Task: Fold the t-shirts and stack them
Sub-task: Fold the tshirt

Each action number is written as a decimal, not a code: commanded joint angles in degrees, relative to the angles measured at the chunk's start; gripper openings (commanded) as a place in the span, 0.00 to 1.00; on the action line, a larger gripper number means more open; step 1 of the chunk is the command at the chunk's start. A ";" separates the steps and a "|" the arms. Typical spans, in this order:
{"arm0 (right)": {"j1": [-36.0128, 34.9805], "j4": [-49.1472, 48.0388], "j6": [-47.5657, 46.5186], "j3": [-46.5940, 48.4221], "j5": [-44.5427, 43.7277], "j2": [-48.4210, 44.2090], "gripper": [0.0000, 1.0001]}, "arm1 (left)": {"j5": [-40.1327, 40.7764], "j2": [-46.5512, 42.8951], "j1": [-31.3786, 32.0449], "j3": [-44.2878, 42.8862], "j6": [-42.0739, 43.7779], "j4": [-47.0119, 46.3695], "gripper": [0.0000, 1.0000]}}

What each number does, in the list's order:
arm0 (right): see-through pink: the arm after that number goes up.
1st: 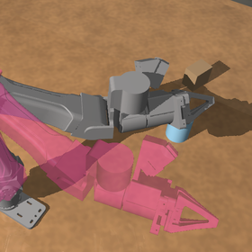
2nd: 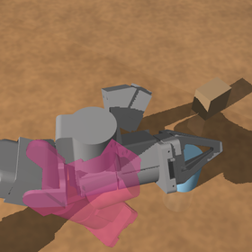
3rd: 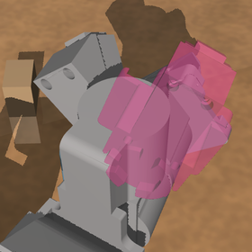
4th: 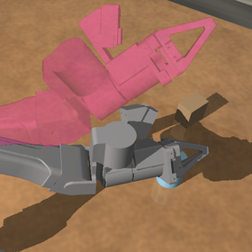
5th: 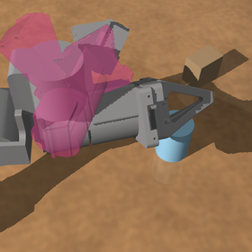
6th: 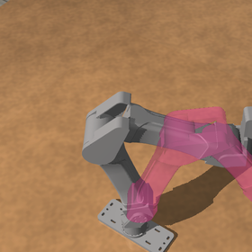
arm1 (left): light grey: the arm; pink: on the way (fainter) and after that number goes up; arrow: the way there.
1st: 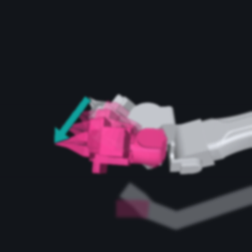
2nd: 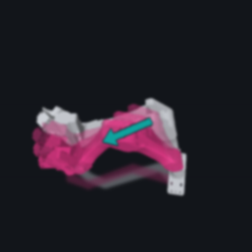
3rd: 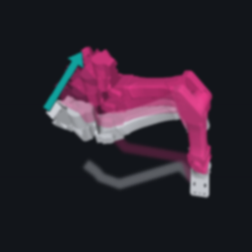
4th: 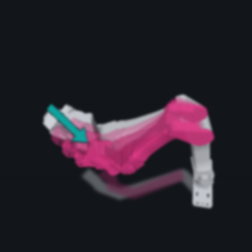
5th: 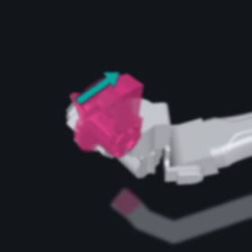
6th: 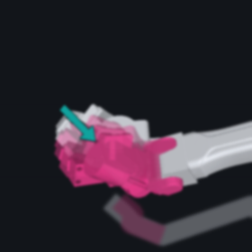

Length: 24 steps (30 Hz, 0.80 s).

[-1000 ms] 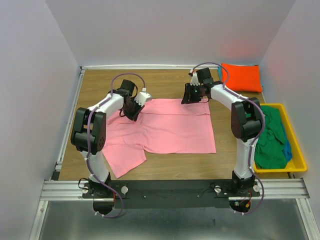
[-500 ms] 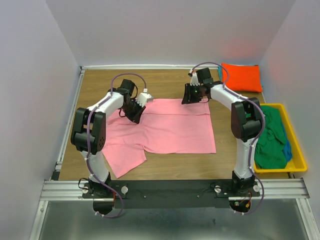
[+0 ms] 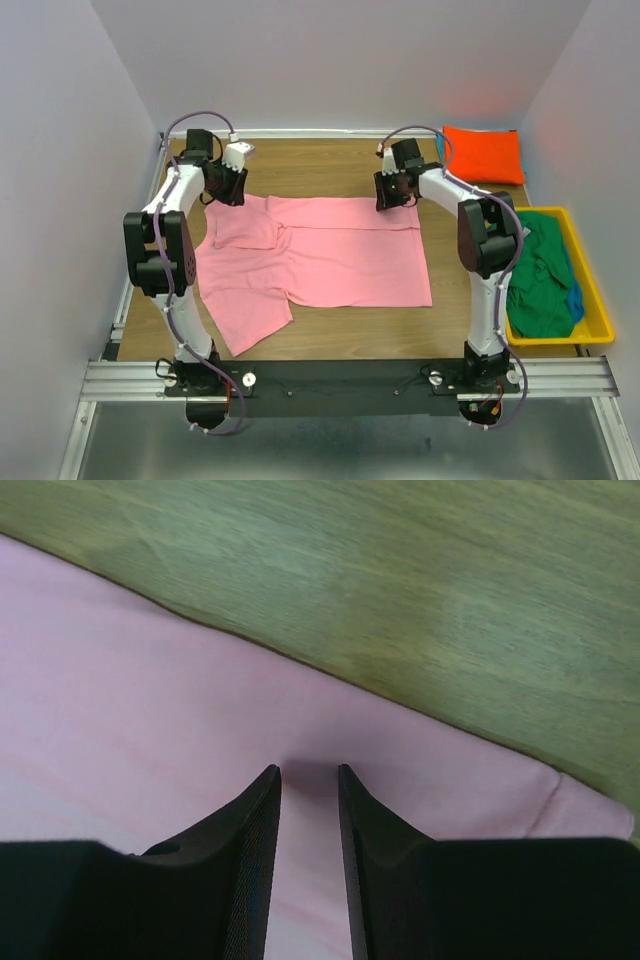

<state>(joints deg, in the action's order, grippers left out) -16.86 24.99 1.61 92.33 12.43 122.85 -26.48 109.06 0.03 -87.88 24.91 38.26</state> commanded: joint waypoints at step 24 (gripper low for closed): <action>2.63 6.21 -15.58 23.94 -19.56 18.32 0.45 | 3.90 26.92 -7.15 -28.40 -6.80 2.52 0.28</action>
<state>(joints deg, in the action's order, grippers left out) -15.22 27.09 -11.70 115.24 -6.44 138.45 -20.27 134.65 -6.52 -112.27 17.61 36.91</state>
